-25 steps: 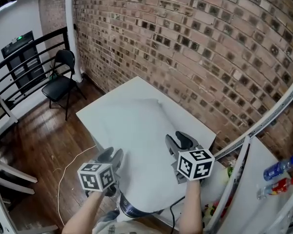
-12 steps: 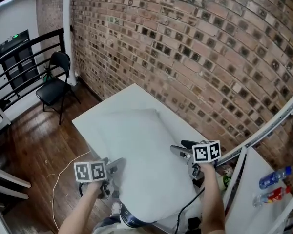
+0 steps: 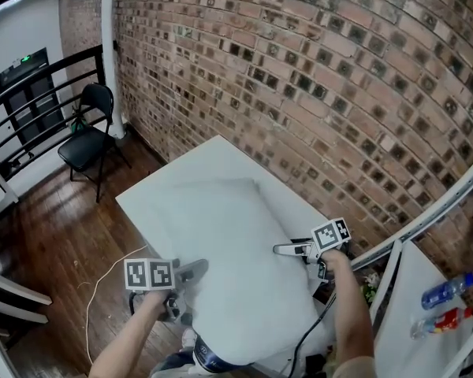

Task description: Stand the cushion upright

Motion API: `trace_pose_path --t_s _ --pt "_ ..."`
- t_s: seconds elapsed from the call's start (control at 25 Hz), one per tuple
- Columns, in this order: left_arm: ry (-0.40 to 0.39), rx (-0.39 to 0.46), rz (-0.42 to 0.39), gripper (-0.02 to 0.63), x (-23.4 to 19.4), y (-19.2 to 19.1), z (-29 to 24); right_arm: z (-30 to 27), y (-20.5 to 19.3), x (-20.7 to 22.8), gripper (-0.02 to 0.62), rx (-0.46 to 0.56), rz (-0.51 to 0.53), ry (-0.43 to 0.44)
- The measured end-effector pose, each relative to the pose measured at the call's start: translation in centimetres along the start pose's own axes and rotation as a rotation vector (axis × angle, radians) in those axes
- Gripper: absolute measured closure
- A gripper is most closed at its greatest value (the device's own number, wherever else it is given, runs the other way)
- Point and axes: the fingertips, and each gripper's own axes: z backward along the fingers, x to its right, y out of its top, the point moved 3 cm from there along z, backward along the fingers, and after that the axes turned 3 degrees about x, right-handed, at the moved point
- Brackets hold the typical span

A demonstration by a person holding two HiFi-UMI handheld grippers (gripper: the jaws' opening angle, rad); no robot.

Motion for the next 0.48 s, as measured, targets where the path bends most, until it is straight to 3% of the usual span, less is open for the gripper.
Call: trace_pose_path --t_s 0.08,0.24,0.36,0.48 --pt "0.001 -0.011 -0.001 0.201 -0.2 -0.2 -0.4 -1.1 -0.5 0.1 0.094 -0.029 -0.024 0.037" --pt "-0.027 -0.024 -0.027 0.352 0.3 -0.2 -1.0 -2.5 -1.0 0.1 0.197 -0.082 -0.03 0.05" --pt "-0.047 -0.033 -0.033 0.441 0.8 0.1 -1.1 -2.8 -1.0 0.0 0.297 -0.087 -0.032 0.022" --pt "-0.042 -0.041 -0.058 0.476 1.1 0.3 -1.0 -2.9 -1.1 -0.2 0.37 -0.081 -0.026 -0.031"
